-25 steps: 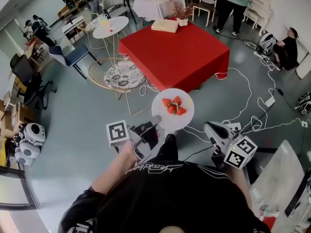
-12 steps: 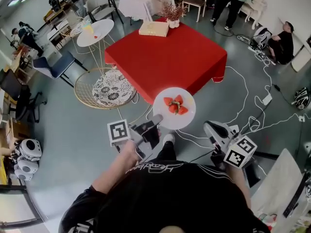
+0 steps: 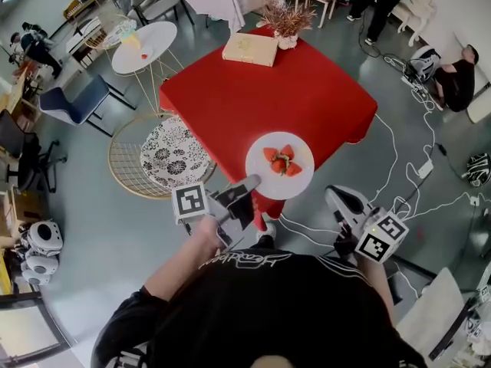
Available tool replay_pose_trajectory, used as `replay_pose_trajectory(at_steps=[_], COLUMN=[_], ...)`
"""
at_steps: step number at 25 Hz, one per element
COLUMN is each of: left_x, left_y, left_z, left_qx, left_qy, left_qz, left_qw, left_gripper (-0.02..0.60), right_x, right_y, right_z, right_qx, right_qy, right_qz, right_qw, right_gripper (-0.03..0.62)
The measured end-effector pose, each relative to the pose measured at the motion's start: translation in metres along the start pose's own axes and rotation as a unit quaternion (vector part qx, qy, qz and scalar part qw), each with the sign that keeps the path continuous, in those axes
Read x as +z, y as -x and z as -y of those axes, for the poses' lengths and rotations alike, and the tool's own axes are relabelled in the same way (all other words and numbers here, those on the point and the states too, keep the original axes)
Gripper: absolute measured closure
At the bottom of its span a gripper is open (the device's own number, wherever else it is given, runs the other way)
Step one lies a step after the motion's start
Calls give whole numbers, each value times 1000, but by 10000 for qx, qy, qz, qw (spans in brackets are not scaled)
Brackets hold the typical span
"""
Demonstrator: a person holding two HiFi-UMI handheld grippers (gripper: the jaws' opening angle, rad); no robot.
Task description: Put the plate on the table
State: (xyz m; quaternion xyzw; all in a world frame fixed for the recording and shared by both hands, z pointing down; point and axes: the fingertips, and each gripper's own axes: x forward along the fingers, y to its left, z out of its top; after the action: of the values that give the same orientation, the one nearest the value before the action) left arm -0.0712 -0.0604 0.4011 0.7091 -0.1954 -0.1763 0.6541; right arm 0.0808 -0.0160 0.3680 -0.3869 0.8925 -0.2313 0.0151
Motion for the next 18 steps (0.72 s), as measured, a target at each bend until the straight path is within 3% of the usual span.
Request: replay_pose_trajectory(at_steps=[9, 18], left_x=[75, 93], left_y=[-28, -39], left_z=[-16, -28], left_qx=[49, 85], left_qy=[-57, 67], left_qz=[64, 161], left_qw=[10000, 9998], left_gripper=[564, 563], right_x=[26, 26], right_y=[-69, -83], right_z=[38, 50], right_qx=[78, 114], right_qy=[12, -66], right_qz=[-67, -134], right_qw=[9999, 9998], right_gripper=[586, 586])
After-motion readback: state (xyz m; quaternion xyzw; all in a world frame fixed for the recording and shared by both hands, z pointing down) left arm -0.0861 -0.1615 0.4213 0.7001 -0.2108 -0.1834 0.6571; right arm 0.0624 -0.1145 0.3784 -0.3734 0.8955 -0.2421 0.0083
